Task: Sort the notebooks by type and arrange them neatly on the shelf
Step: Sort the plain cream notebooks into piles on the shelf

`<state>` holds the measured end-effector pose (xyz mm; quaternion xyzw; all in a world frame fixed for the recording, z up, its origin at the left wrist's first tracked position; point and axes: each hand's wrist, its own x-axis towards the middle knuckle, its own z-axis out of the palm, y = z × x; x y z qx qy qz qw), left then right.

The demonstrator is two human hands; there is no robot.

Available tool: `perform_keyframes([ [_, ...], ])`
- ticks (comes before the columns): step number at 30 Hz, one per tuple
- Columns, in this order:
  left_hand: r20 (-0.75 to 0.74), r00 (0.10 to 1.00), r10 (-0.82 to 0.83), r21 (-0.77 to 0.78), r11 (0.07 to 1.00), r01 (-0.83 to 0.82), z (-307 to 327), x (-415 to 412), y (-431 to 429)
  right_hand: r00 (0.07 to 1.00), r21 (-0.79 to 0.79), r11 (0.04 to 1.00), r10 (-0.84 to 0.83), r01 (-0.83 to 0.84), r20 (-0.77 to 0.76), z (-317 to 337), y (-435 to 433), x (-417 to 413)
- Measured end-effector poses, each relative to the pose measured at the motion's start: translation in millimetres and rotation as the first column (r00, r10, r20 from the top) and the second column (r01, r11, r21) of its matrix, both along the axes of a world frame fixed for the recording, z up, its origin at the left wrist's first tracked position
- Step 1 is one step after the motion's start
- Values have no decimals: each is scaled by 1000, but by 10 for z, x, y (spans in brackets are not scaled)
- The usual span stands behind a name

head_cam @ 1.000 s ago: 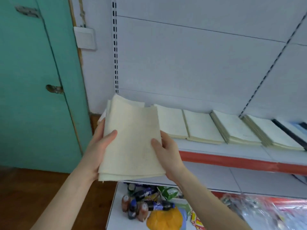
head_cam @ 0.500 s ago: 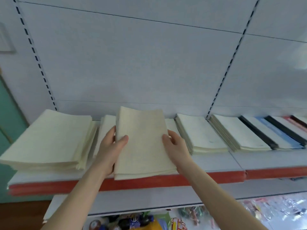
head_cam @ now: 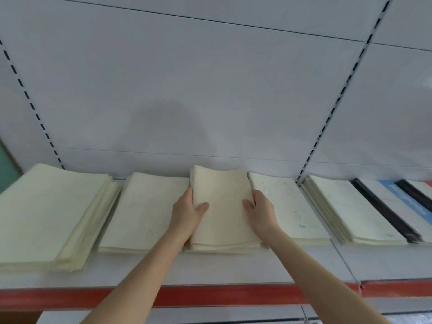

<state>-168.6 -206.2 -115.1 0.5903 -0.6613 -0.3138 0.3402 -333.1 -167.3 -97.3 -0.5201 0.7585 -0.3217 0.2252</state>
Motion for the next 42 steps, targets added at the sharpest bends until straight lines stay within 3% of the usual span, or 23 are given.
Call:
perform_keyframes([
  [5, 151, 987, -52, 30, 998, 48, -43, -84, -40, 999, 85, 996, 17, -12, -50, -56, -19, -26],
  [8, 255, 963, -86, 40, 996, 79, -19, -110, -11, 985, 163, 986, 67, -40, -159, -82, -24, -26],
  [11, 314, 941, -126, -60, 986, 153, 33, -86, 67, 965, 173, 983, 103, -61, -242, -23, -20, -16],
  [16, 434, 883, -180, -260, 913, 314, 182, 172, 386, 924, 37, 986, 168, -165, -342, 283, -58, -10],
  [21, 577, 814, -72, -387, 853, 350, 287, 728, 724, 870, 20, 971, 223, -238, -440, 463, -105, 285],
  [32, 523, 848, 84, -385, 911, 147, 534, 2434, 1736, 772, -69, 839, 461, -540, -438, 554, 96, 2259],
  [36, 577, 802, 153, -354, 932, 77, 486, 3017, 2102, 732, -62, 792, 528, -607, -430, 500, 215, 2894],
  [42, 584, 766, 268, -406, 914, -10, 385, 3559, 2419, 567, 168, 716, 653, -677, -502, 248, 305, 3490],
])
